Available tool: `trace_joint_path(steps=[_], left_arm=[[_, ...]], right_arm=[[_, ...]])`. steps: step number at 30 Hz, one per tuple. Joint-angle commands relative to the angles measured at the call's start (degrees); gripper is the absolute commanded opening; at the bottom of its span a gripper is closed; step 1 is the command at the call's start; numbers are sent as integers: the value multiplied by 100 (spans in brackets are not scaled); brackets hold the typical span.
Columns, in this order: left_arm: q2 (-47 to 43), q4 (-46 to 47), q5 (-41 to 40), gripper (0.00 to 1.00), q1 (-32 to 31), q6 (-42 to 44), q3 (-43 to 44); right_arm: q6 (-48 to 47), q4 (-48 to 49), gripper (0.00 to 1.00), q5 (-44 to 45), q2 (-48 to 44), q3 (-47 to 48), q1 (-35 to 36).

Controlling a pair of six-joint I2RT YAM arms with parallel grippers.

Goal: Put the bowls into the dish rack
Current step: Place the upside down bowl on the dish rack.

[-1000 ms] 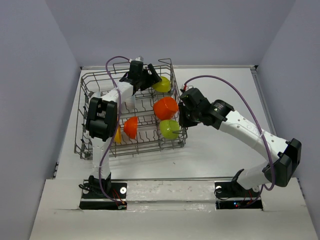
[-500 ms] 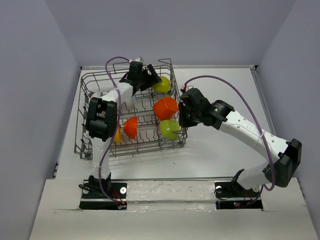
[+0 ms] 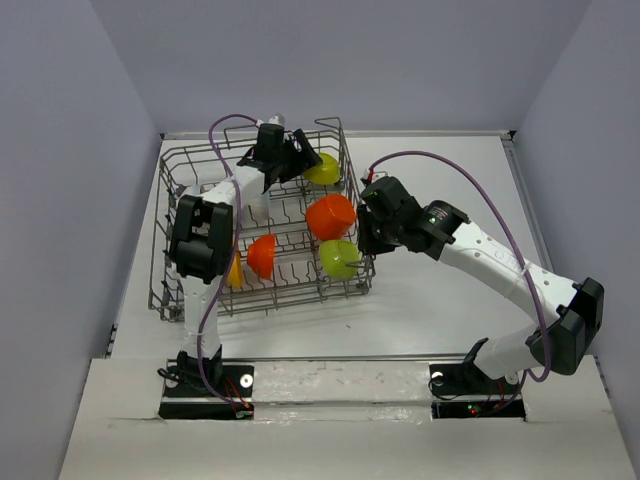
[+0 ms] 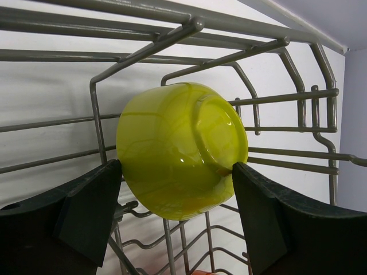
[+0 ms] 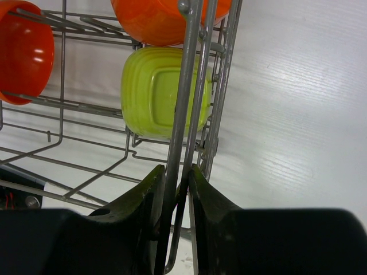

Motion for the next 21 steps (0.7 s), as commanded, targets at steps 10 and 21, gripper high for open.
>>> trace_joint_path(steps=[10, 21], left_arm=[[-206, -947, 6, 89, 172, 296, -153], [-189, -999, 41, 99, 190, 304, -83]], right_arm=[[106, 624, 26, -229, -257, 63, 68], [115, 615, 26, -229, -283, 54, 68]])
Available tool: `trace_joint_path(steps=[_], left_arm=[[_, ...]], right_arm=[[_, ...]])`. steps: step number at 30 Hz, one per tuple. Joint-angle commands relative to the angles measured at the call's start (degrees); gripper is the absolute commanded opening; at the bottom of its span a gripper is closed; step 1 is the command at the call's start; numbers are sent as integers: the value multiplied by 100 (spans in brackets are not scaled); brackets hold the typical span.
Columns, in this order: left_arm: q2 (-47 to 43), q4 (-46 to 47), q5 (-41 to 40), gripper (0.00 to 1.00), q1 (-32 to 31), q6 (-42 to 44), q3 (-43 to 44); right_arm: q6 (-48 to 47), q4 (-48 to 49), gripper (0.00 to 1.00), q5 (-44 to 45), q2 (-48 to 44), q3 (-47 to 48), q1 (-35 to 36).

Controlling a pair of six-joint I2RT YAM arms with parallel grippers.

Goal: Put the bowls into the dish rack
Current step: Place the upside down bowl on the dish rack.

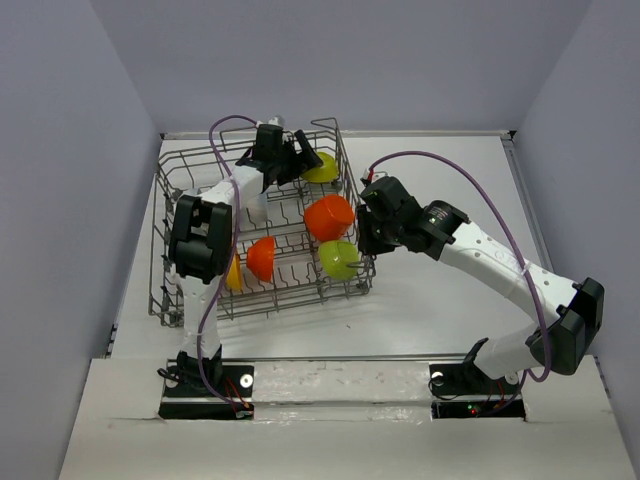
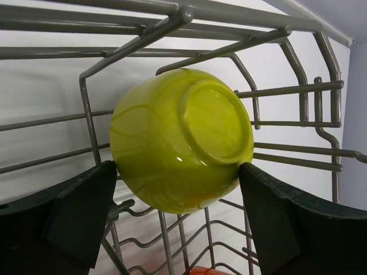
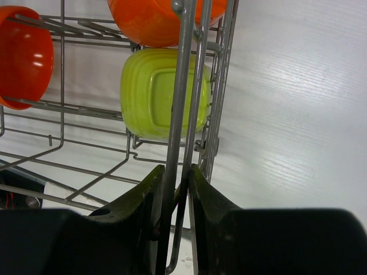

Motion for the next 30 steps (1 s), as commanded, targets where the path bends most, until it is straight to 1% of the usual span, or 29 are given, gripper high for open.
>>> trace_joint_path(steps=[1, 16, 30], left_arm=[[-156, -838, -50, 99, 161, 247, -57], [-279, -1093, -138, 99, 276, 344, 31], [-675, -1251, -472, 99, 319, -350, -188]], right_arm=[[96, 622, 26, -210, -288, 47, 68], [104, 666, 26, -236, -270, 30, 68], [122, 727, 26, -368, -226, 74, 68]])
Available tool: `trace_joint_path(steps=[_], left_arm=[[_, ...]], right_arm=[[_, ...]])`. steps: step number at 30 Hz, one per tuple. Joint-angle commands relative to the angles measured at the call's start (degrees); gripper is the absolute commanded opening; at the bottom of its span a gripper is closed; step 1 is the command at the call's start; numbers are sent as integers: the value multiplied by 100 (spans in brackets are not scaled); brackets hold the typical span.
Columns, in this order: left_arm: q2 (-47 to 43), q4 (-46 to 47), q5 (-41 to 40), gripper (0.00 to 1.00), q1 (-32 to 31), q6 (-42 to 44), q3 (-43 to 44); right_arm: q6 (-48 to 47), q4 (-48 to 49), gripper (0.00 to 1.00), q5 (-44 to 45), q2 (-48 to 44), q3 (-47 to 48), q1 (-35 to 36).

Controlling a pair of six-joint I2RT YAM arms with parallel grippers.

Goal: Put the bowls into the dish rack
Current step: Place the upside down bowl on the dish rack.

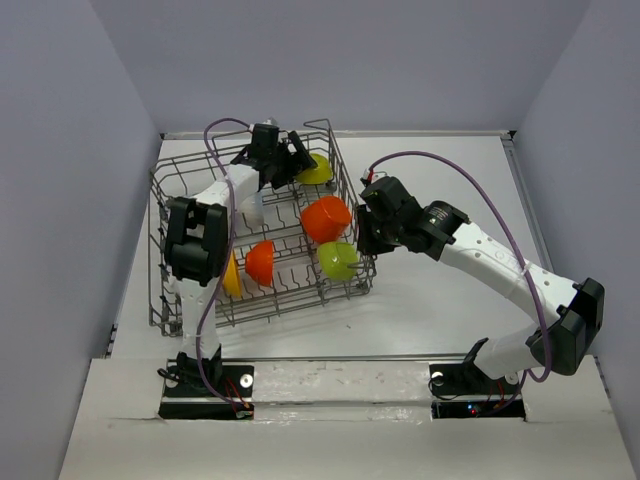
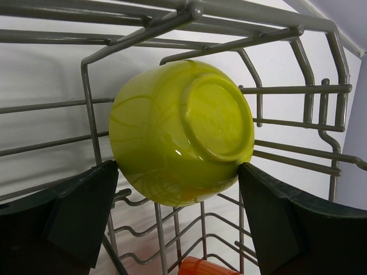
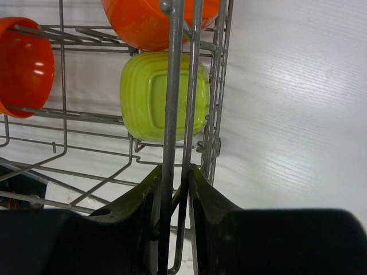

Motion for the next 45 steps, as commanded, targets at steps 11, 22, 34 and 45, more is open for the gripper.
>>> trace_joint_path(steps=[11, 22, 34, 45], left_arm=[[-614, -520, -102, 99, 285, -599, -450], [-254, -1082, -374, 99, 285, -275, 350], [45, -1592, -594, 91, 329, 323, 1079], [-34, -1566, -550, 80, 399, 323, 930]], right_arm=[[142, 785, 26, -421, -182, 71, 68], [159, 794, 26, -351, -323, -96, 68], [159, 785, 26, -377, -297, -69, 68], [141, 829, 26, -447, -209, -43, 68]])
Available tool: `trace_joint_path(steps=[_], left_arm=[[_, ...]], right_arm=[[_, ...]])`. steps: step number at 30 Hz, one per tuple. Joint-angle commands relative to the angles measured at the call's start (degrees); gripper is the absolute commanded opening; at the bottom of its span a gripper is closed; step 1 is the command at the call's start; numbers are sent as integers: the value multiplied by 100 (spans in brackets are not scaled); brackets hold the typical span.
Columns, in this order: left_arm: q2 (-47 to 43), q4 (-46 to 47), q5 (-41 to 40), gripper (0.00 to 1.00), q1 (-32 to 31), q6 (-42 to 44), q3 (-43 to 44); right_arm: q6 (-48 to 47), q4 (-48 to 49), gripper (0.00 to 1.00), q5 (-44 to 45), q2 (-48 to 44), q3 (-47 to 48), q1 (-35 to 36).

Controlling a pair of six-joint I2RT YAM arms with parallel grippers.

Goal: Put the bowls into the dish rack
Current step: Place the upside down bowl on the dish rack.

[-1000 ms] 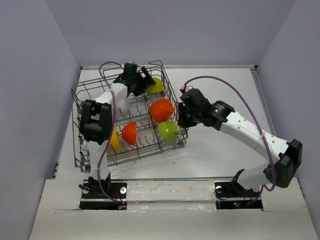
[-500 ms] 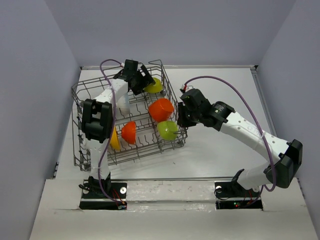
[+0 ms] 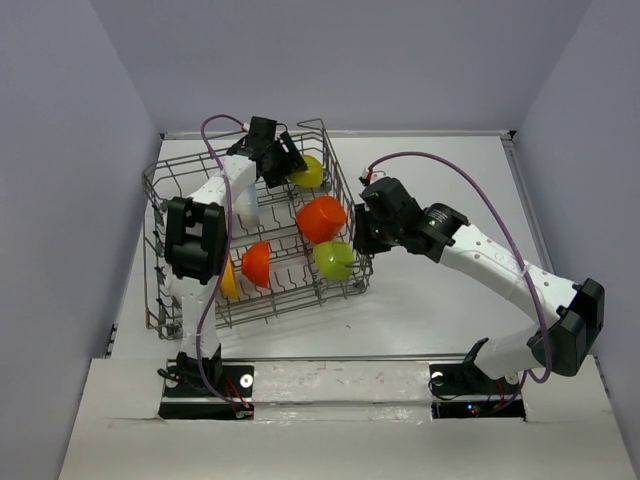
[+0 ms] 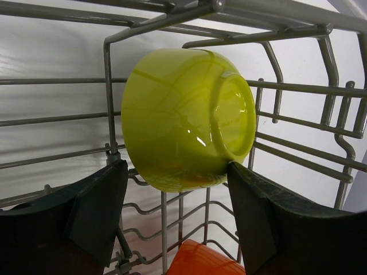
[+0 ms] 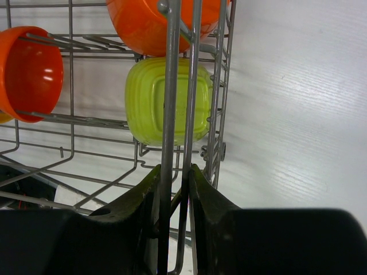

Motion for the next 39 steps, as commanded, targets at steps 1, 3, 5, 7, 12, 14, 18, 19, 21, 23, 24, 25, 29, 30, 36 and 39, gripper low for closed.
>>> trace_joint_path(steps=[1, 3, 5, 7, 12, 14, 18, 19, 21, 23, 24, 25, 29, 30, 36, 39], left_arm=[[-124, -112, -209, 80, 303, 352, 200], [-115, -103, -218, 80, 303, 290, 209], [-150, -25, -235, 85, 303, 194, 183], [-194, 28, -235, 87, 294, 123, 139], [-414, 441, -42, 93, 303, -175, -239], [-431, 503, -42, 95, 303, -246, -354], [-510, 898, 230, 96, 320, -518, -705], [-519, 951, 257, 96, 320, -606, -749], [-537, 1030, 266, 96, 320, -650, -802], [-546, 1031, 239, 98, 320, -677, -820], [-546, 1039, 231, 99, 320, -677, -828], [-546, 1048, 231, 99, 320, -703, -828], [-581, 1057, 73, 99, 312, -774, -881], [-589, 1057, 55, 99, 303, -782, -890], [-537, 1031, -103, 99, 250, -818, -811], [-467, 961, -252, 98, 198, -800, -715]], right_arm=[[122, 457, 26, -325, -169, 110, 66], [122, 448, 26, -325, -178, 93, 66], [122, 457, 26, -334, -196, 84, 66], [122, 457, 26, -307, -222, 66, 66], [122, 457, 26, -290, -249, 31, 66], [131, 457, 26, -290, -249, 22, 66], [139, 457, 26, -281, -292, -4, 66], [131, 457, 26, -272, -293, -13, 66], [139, 457, 26, -281, -328, -48, 66], [148, 457, 26, -272, -354, -74, 66], [157, 448, 26, -263, -363, -83, 66], [157, 457, 26, -263, -372, -92, 66], [175, 448, 26, -272, -380, -92, 66], [175, 448, 26, -272, -389, -92, 66], [175, 457, 26, -290, -398, -127, 66], [175, 457, 26, -263, -433, -145, 66]])
